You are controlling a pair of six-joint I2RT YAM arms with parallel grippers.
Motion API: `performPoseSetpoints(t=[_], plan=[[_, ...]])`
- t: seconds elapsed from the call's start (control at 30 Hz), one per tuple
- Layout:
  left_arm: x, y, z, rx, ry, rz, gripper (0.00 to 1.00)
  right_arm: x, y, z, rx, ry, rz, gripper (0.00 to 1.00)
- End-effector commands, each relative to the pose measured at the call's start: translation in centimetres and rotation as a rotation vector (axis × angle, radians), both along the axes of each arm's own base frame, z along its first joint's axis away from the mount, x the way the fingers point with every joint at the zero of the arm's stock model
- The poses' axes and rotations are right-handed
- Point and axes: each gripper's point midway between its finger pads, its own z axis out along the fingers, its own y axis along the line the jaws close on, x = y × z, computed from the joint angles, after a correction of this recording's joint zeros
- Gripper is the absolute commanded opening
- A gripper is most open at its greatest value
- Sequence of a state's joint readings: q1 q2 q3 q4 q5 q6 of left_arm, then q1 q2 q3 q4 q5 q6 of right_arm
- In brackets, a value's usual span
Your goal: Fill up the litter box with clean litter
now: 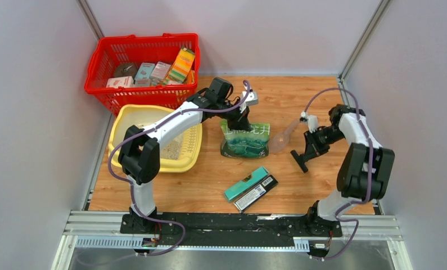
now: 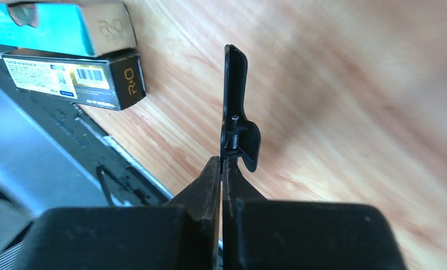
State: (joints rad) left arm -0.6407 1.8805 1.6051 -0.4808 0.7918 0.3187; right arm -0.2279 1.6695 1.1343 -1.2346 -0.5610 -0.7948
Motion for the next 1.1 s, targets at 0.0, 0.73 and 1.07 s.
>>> performPoseSetpoints(t=[0.0, 0.73, 1.07], plan=[[1.8, 0.9, 1.2, 0.007, 0.001, 0.064, 0.0, -0.9, 0.3, 8.6, -0.015, -0.26, 0.167, 0.0], [1.2, 0.2, 2.0, -0.055, 0.042, 0.061, 0.01, 2.0, 10.3, 16.5, 0.119, -0.546, 0.764, 0.0], [1.3, 0.2, 1.4, -0.047, 0.057, 0.077, 0.0, 0.1, 9.6, 18.2, 0.063, -0.628, 0.738, 0.0]])
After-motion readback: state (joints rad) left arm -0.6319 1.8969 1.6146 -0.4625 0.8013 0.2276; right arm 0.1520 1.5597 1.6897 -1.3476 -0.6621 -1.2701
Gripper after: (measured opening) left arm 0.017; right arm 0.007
